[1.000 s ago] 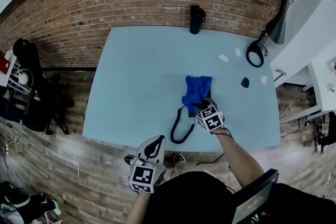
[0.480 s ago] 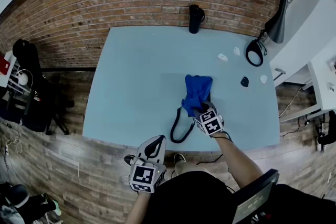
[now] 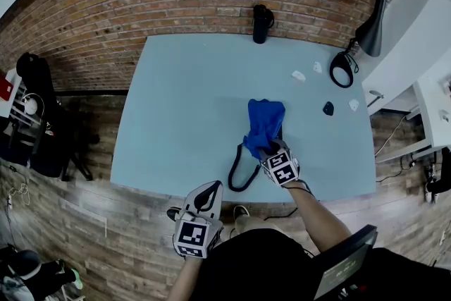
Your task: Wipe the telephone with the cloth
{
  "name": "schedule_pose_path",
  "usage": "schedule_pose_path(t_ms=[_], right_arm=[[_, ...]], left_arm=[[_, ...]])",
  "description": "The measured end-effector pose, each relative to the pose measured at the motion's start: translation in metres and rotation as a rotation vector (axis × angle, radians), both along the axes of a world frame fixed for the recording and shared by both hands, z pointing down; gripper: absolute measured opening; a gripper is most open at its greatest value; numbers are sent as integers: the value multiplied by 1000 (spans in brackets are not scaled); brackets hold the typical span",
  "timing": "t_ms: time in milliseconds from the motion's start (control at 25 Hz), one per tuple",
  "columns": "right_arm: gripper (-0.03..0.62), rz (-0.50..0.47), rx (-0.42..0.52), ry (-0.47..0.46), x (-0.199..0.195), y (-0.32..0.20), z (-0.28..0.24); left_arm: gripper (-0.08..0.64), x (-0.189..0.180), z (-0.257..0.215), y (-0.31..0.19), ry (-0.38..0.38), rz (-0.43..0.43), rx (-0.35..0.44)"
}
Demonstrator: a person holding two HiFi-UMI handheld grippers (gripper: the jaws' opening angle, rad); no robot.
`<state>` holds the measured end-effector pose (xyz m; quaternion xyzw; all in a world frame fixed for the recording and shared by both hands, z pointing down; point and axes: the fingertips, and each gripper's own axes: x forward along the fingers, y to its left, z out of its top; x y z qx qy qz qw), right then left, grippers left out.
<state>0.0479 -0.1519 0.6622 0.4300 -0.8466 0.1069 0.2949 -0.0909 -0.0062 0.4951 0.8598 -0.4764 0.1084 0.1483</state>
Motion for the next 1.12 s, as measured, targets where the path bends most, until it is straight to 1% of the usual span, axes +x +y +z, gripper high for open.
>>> schedule_pose_path(t_ms=[120,240,680,800,920,960,1000,1120], right_arm=[[87,0,7,-8,-1,3,3],[87,5,-17,-13,-1,11,4],[87,11,-46,-16,-1,26,12],[87,12,-97,-35,-4,40,18],[86,-24,-195,-66,-10,65,25],[86,-37,-205,-78,-11,73,22],[86,-49,-196,-92,-13,78,16],[86,-100,-125,-155,-19,87,-15]], left_arm=[[18,0,0,-1,-1,0,-2],[18,1,0,-1,-2,-1,-2],[18,11,2,-1,4,24,-1],[18,14,4,-1,14,32,-4],[18,19,3,-2,21,41,-3],[18,21,3,-2,24,45,-5],[18,23,3,-2,26,51,-4],[18,25,1,-2,33,63,5]])
